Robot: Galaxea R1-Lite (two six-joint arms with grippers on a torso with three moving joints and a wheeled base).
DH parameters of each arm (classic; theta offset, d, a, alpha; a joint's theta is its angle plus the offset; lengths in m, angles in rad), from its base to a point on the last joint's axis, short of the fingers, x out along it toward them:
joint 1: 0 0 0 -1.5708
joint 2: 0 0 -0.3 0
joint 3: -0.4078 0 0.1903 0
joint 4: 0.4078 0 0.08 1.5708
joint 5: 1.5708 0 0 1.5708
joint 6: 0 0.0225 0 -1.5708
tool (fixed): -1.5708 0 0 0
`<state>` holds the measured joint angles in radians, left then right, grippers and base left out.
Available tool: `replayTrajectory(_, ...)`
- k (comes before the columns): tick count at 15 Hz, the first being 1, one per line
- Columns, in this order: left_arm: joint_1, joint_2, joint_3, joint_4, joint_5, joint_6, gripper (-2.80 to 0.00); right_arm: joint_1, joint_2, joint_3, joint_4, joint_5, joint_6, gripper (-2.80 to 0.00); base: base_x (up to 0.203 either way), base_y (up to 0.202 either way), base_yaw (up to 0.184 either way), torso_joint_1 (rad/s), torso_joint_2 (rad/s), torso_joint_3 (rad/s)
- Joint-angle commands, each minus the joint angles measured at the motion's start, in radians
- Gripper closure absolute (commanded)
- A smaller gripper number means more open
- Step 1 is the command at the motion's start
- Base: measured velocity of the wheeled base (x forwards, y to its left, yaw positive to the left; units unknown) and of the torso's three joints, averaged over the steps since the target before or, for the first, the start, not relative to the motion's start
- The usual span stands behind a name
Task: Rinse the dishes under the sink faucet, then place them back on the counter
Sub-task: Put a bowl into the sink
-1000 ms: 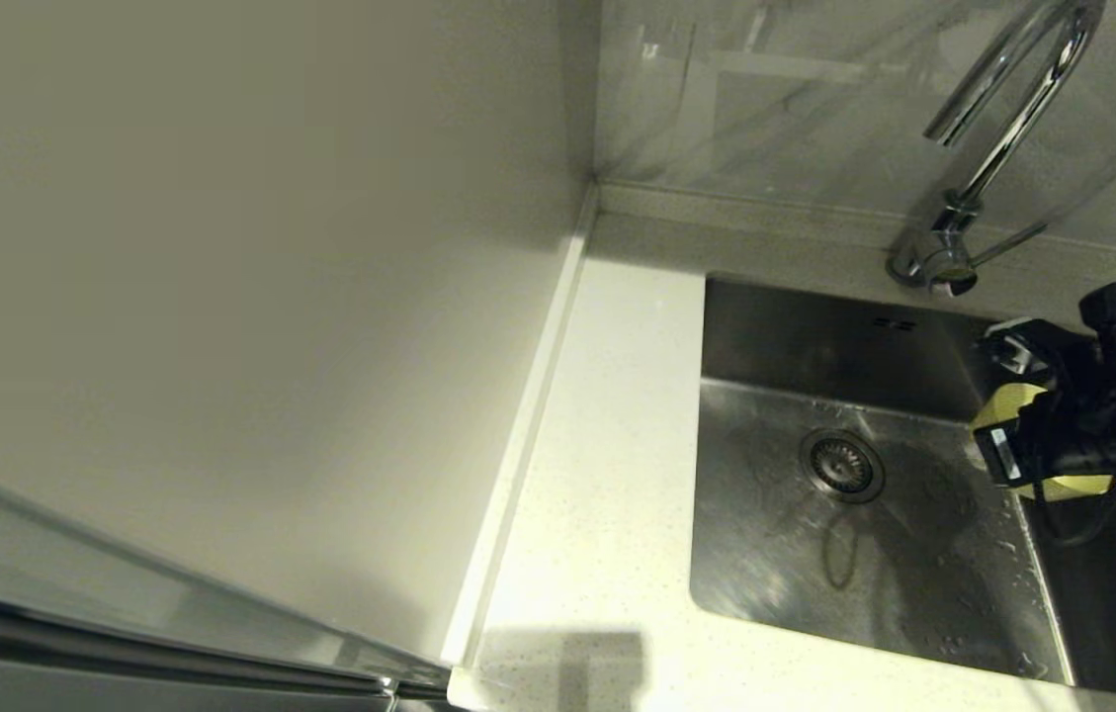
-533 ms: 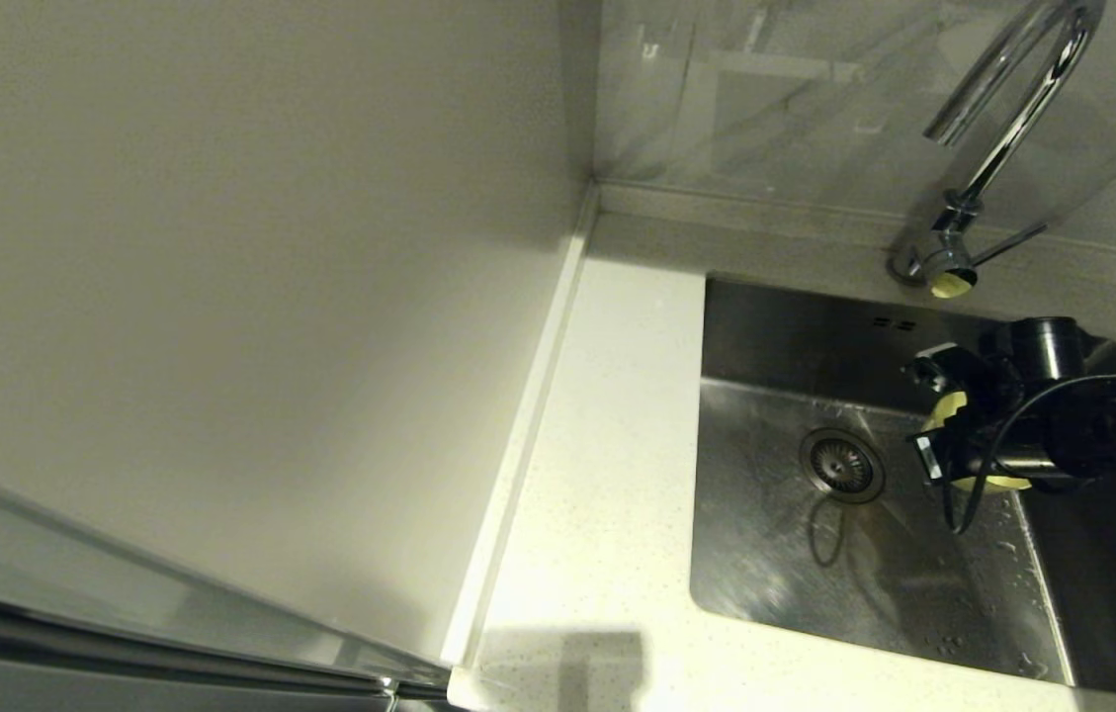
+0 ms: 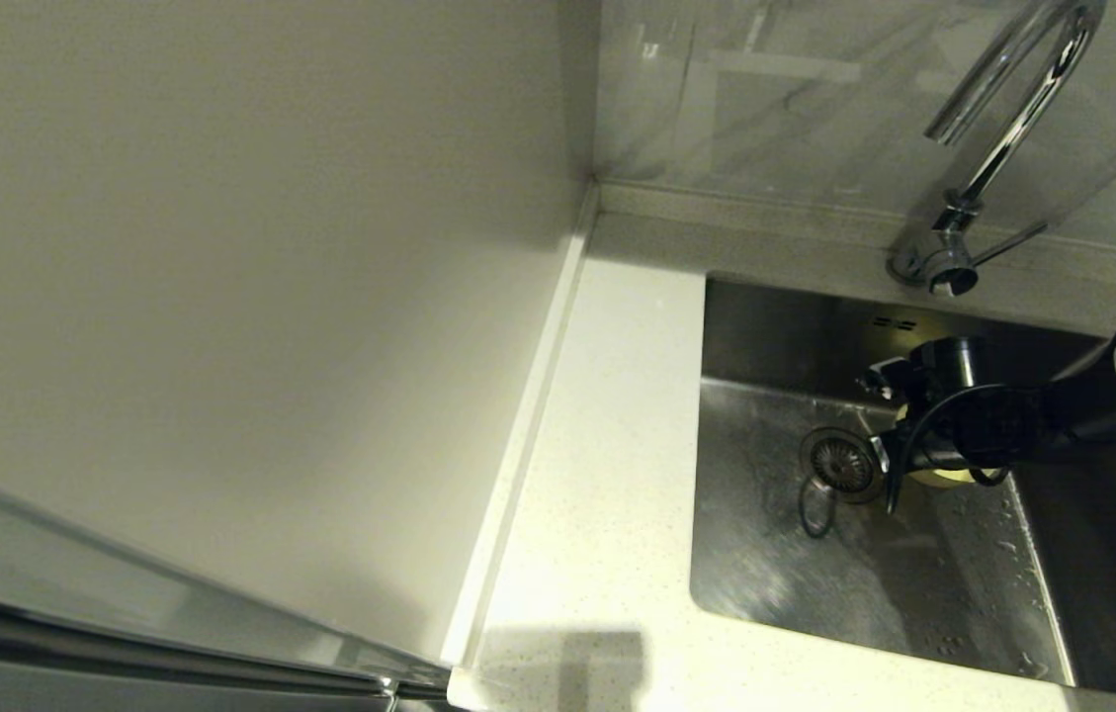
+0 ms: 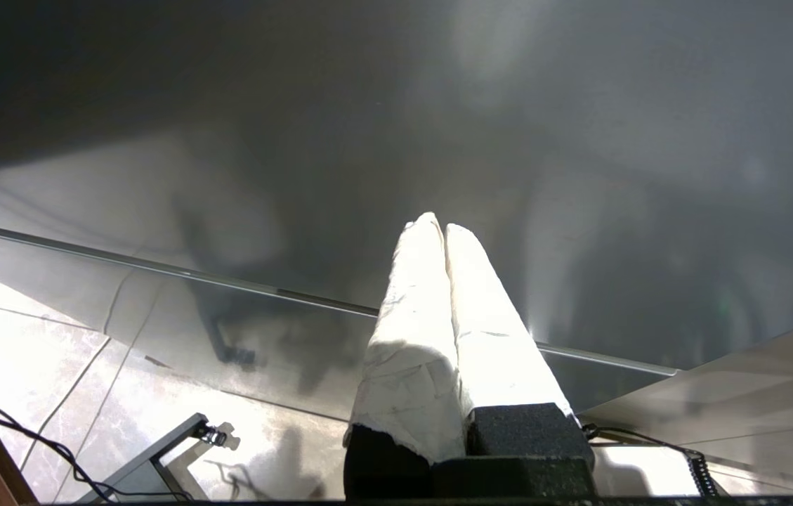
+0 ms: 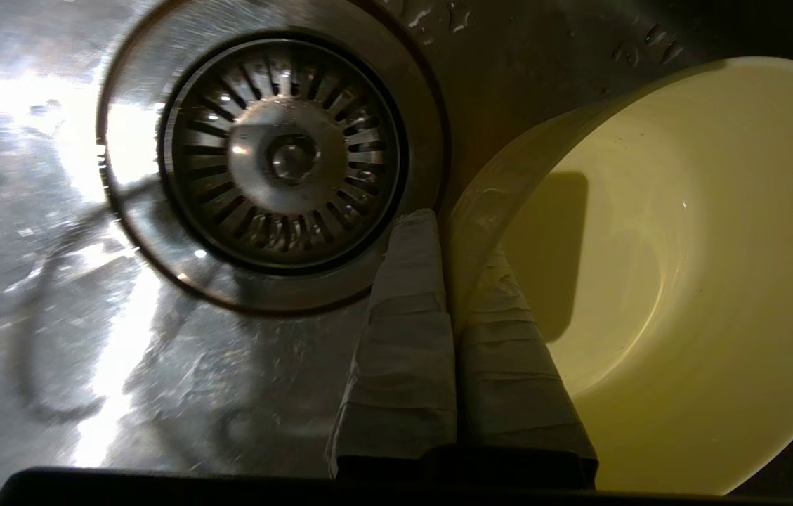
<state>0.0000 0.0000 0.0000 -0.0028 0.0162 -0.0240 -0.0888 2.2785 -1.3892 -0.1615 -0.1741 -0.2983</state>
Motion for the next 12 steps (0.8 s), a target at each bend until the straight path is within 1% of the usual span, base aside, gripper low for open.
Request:
replayTrajectory(1, 0.0, -0.003, 0.0, 0.0, -0.001, -0.001, 0.0, -0.002, 0.065, -0.034, -0.001, -0.021, -0.006, 0.0, 0.0, 0.0, 0.0, 0.0, 0.0, 0.0)
replayTrajectory(2, 0.0, -0.003, 0.0, 0.0, 0.0, -0.001, 0.0, -0.002, 0.072, -0.035, -0.002, -0.025, -0.008, -0.87, 0.0, 0.0, 0.0, 0.0, 0.0, 0.0)
replayTrajectory(3, 0.0, -0.003, 0.0, 0.0, 0.001, -0.001, 0.0, -0.002, 0.075, -0.04, -0.001, -0.026, -0.008, -2.8, 0.0, 0.0, 0.0, 0.0, 0.0, 0.0)
replayTrajectory(6, -0.001, -0.003, 0.0, 0.0, 0.001, -0.001, 0.0, -0.003, 0.069, -0.053, -0.003, -0.033, -0.002, -2.8, 0.0, 0.0, 0.0, 0.0, 0.0, 0.0)
replayTrajectory(8, -0.002, -0.003, 0.0, 0.0, -0.001, -0.001, 0.0, -0.011, 0.03, -0.048, 0.0, -0.058, 0.001, -2.8, 0.0, 0.0, 0.0, 0.0, 0.0, 0.0)
replayTrajectory(10, -0.001, -0.003, 0.0, 0.0, 0.0, -0.001, 0.0, -0.016, -0.096, -0.008, 0.01, -0.086, 0.022, -2.8, 0.0, 0.0, 0.0, 0.0, 0.0, 0.0)
replayTrajectory(12, 0.0, -0.003, 0.0, 0.0, 0.001, -0.001, 0.0, -0.035, -0.299, 0.058, 0.031, -0.1, 0.059, -2.8, 0.0, 0.0, 0.0, 0.0, 0.0, 0.0)
